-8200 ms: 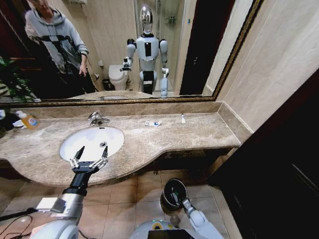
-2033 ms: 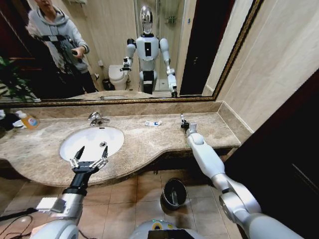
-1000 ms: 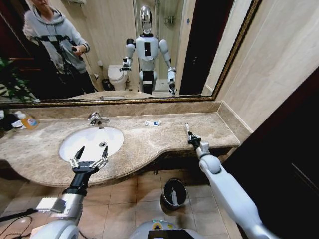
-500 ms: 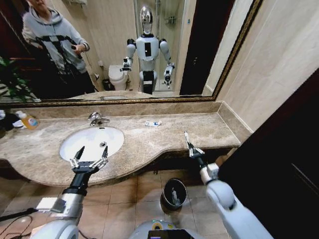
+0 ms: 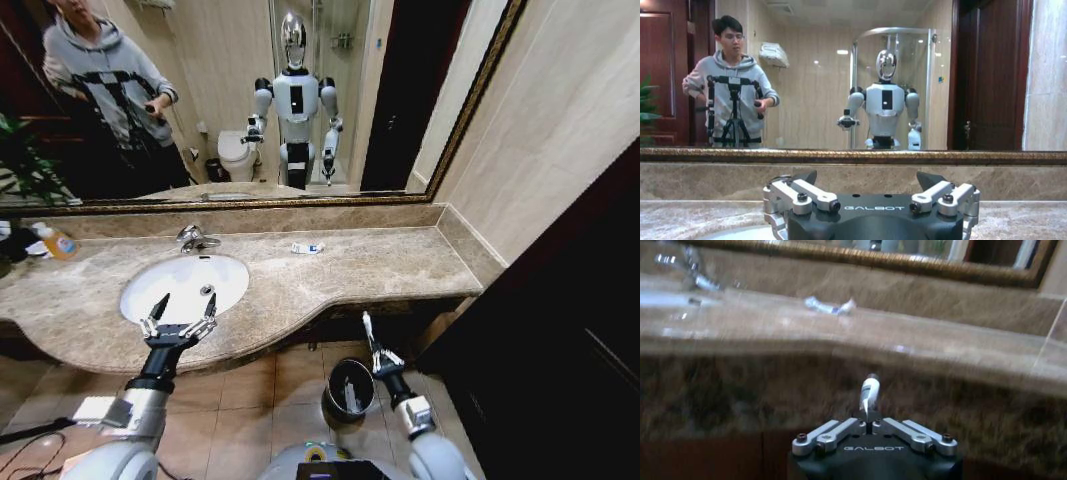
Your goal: Pick up the trash from the sink and place it in the trash bin.
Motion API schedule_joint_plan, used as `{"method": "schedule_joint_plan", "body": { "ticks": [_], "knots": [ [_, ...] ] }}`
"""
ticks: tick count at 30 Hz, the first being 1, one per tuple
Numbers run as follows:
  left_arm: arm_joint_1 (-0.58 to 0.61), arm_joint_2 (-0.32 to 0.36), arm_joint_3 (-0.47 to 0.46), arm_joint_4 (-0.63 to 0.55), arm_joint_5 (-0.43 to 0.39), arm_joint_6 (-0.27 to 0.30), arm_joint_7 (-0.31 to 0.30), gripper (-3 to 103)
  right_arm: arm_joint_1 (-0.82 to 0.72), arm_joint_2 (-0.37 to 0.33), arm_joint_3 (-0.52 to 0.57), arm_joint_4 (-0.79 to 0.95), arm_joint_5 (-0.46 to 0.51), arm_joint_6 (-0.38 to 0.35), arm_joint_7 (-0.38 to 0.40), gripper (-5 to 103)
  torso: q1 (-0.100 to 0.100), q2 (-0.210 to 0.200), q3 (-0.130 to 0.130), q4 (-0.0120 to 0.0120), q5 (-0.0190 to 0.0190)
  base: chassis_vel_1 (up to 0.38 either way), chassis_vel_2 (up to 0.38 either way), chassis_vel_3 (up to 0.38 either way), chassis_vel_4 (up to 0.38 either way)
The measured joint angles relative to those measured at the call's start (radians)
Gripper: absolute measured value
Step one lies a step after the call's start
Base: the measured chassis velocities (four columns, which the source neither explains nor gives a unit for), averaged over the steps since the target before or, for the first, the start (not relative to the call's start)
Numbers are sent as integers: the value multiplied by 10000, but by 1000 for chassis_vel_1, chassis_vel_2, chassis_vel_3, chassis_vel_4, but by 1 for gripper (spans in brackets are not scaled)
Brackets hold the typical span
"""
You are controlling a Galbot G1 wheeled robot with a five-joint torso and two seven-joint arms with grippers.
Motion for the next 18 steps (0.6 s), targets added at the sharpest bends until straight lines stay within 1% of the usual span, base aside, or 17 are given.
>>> {"method": "schedule_joint_plan", "body": {
  "ticks": [3, 4, 5, 7, 10, 11, 12, 13, 15, 18],
  "knots": [
    [0, 0, 0, 0, 0, 0, 0, 100, 91, 77, -84, -960, -315, -88, -244, 0, 0, 0, 0, 0, 0, 0, 0, 0, 0],
    [0, 0, 0, 0, 0, 0, 0, 100, 91, 77, -84, -960, -315, -88, -244, 0, 0, 0, 0, 0, 0, 0, 0, 0, 0],
    [0, 0, 0, 0, 0, 0, 0, 100, 160, 98, -108, -1233, -358, -227, -351, 0, 0, -1, 0, 0, 2, 0, 0, 0, 0],
    [0, 0, 0, 0, 0, 0, 1, 100, 376, 177, -141, -1885, -311, -1036, -860, 0, 0, -1, 1, -1, 0, 0, 0, 0, 0],
    [0, 0, 0, 0, 0, 0, 1, 100, 656, 255, -177, -2362, -263, -1325, -1046, 0, 0, -1, 1, -1, 0, 0, 0, 0, 0],
    [0, 0, 0, 0, 0, 0, 1, 100, 1000, 357, -189, -2836, -281, -1631, -1250, 0, 0, -2, 0, 1, 5, 0, 0, 0, 0],
    [0, 0, -1, 0, 0, 0, 0, 100, 1245, 421, -200, -3164, -311, -1929, -1435, 0, 0, -1, 1, 1, 1, 0, 0, 0, 0],
    [0, 0, -1, 0, 0, 0, 0, 100, 1245, 421, -200, -3164, -311, -1929, -1435, 0, 0, -1, 1, 1, 1, 0, 0, 0, 0],
    [0, 0, -1, 0, 0, 0, 1, 100, 1698, 568, -236, -3673, -458, -2410, -1733, 0, 1, -1, 1, 1, 0, 0, 0, 0, 0],
    [0, 0, 0, 0, 0, 0, 0, 100, 1974, 675, -290, -3991, -621, -2680, -1900, 0, 2, -2, 1, 1, 1, 0, 0, 0, 0]
  ]
}}
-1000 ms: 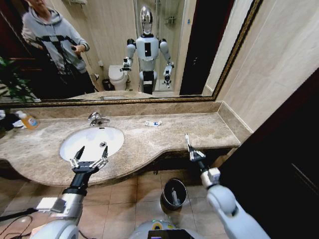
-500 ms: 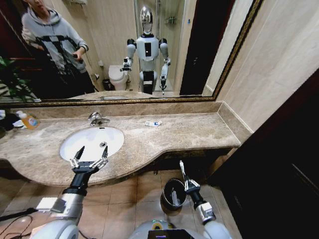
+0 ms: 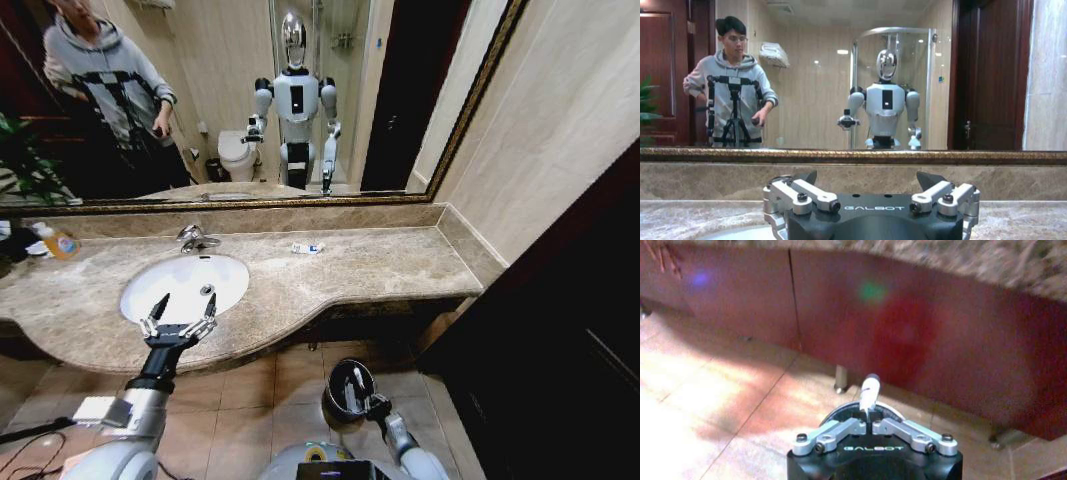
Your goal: Pick up the trash from the sink and place it in the trash bin.
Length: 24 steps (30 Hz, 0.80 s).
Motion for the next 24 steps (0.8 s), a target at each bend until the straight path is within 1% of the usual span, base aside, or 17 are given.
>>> {"method": "schedule_joint_plan", "body": {
  "ticks": [2, 4, 5, 11, 15, 24],
  "knots": [
    [0, 0, -1, 0, 0, 0, 0, 100, 319, 64, -99, -517, -284, -162, -135, 0, 0, 0, 0, 0, 1, 0, 0, 0, 0],
    [0, 0, 0, 0, 0, 0, 0, 100, 381, 61, -128, -637, -342, -166, -149, 0, 0, 0, 0, -1, 0, 0, 0, 0, 0],
    [0, 0, -1, 0, 0, 0, 0, 100, 564, 26, -214, -988, -464, -163, -167, 0, -1, 0, 0, -1, 2, 0, 0, 0, 0],
    [0, 0, 0, 0, 0, 0, 0, 100, 1094, 8, -381, -1854, -692, -112, -199, 0, 0, 0, 0, -1, 0, 0, 0, 0, 0],
    [0, 0, 0, 0, 0, 0, 0, 100, 1838, 294, -444, -2841, -968, -73, -210, 0, -1, 0, 0, -1, 1, 0, 0, 0, 0],
    [0, 0, 0, 0, 0, 0, 0, 100, 2533, 538, -442, -3900, -1277, -25, -298, 0, -1, 0, 0, -1, 0, 0, 0, 0, 0]
  ]
}}
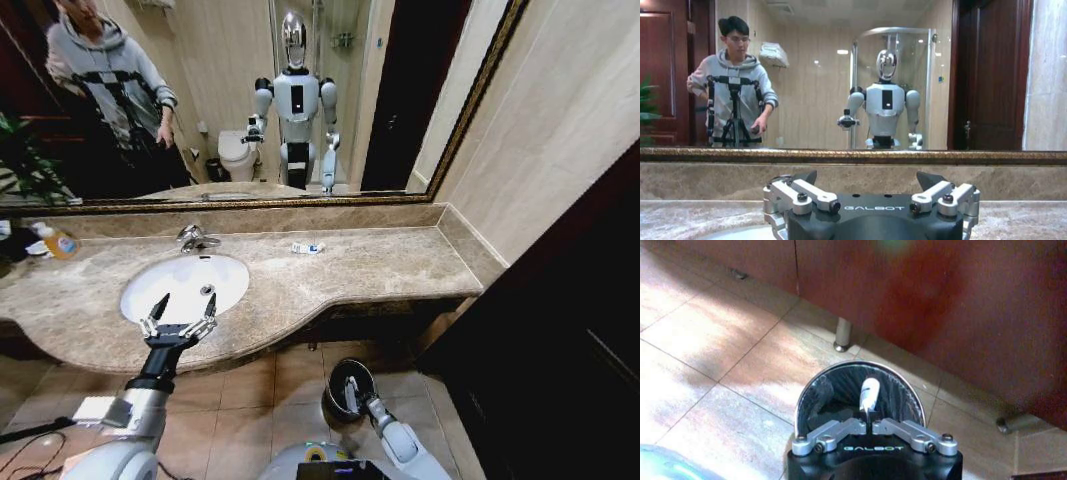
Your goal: Pick up the trash from the sink and place it in the trash bin.
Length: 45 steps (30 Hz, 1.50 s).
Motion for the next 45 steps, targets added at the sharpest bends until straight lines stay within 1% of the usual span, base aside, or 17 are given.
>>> {"method": "schedule_joint_plan", "body": {
  "ticks": [1, 2, 4, 6, 7, 9, 10, 14, 19, 22, 24, 25, 26, 27, 30, 39, 45],
  "knots": [
    [0, 0, 0, 0, 0, 0, 0, 100, 116, 55, 21, -278, -73, 42, -52, -3, 0, 0, 0, 0, 0, 0, 0, 0, 0],
    [0, 0, 0, 0, 0, 0, 0, 100, 163, 75, 31, -399, -90, 77, -67, 1, 0, 0, 0, 0, 0, 0, 0, 0, 0],
    [0, 0, 0, 0, 0, 0, 0, 100, 187, 88, 33, -468, -95, 99, -72, 1, 0, 0, 0, 0, -1, 0, 0, 0, 0],
    [0, 0, 0, 0, 0, 0, 0, 100, 215, 106, 24, -537, -95, 129, -73, 12, 0, 0, 0, 0, 0, 0, 0, 0, 0],
    [0, 0, 0, 0, 0, 0, 0, 100, 215, 106, 24, -537, -95, 129, -73, 12, 0, 0, 0, 0, 0, 0, 0, 0, 0],
    [0, 0, 0, 0, 0, 0, 0, 100, 233, 124, 3, -550, -94, 151, -73, 22, 0, 0, 0, 0, 0, 0, 0, 0, 0],
    [0, 0, 0, 0, 0, 0, 0, 100, 233, 124, 3, -550, -94, 151, -73, 22, 0, 0, 0, 0, 0, 0, 0, 0, 0],
    [0, 0, 0, -1, 0, 0, 0, 100, 168, 119, -6, -478, -86, 173, -67, 44, -1, 0, 0, 0, 0, 0, 0, 0, 0],
    [0, 0, 0, 0, 0, 0, 0, 100, 17, 68, 3, -297, -66, 206, -64, 54, -1, 0, 0, 0, 0, 0, 0, 0, 0],
    [0, 0, 0, 0, 0, 0, 0, 100, -176, 27, 52, -37, 33, 292, -10, 71, -1, 0, 0, 0, 0, 0, 0, 0, 0],
    [0, 0, 0, 0, 0, 0, 0, 100, -239, 6, 63, 80, 80, 292, 2, 71, -1, 0, -1, 0, 0, 0, 0, 0, 0],
    [0, 0, 0, 0, 0, 0, 0, 100, -361, -42, 77, 304, 159, 292, 18, 82, -1, 0, 0, 0, 0, 0, 0, 0, 0],
    [0, 0, 0, 0, 0, 0, 0, 100, -488, -113, 83, 552, 238, 284, 33, 87, -1, 0, -1, 0, 1, 0, 0, 0, 0],
    [0, 0, 0, 0, 0, 0, 0, 100, -584, -180, 87, 754, 297, 269, 52, 87, -1, 0, -1, 0, 0, 0, 0, 0, 0],
    [0, 0, 0, 0, 0, 0, 0, 100, -792, -324, 105, 1166, 418, 223, 95, 96, -1, 0, -1, 0, 0, 0, 0, 0, 0],
    [0, 0, 0, 0, 0, 0, 0, 100, -1179, -397, 214, 1696, 496, 187, 134, 100, -1, 0, -1, 0, 2, 0, 0, 0, 0],
    [0, 0, 0, 0, 0, 0, 0, 100, -2265, -763, 564, 3886, 1429, 403, 344, 100, -1, 0, -1, 0, 3, 0, 0, 0, 0]
  ]
}}
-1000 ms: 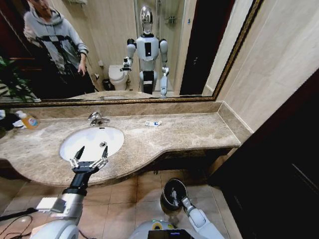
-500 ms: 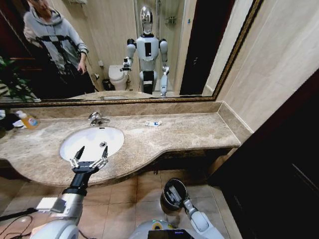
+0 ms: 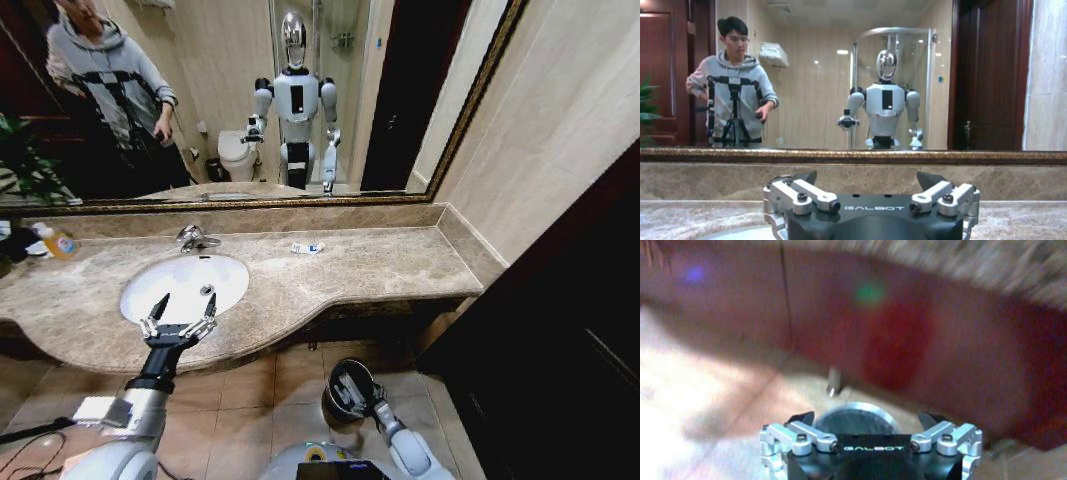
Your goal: Pick up the trash from the sink and place it in the trash bin.
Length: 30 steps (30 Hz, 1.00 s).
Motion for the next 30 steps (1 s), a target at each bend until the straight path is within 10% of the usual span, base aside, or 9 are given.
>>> {"method": "schedule_joint_plan", "body": {
  "ticks": [15, 30],
  "knots": [
    [0, 0, 0, 0, 0, 0, 0, 100, -2933, -177, 1899, 6542, 1839, -4, 699, 100, 0, 1, 0, 0, -3, 0, 0, 0, 0],
    [0, 0, 0, 0, 0, 0, 0, 100, -176, -894, 917, 8041, 2711, -1293, 178, 100, 1, 0, 1, 3, -3, 0, 0, 0, 0]
  ]
}}
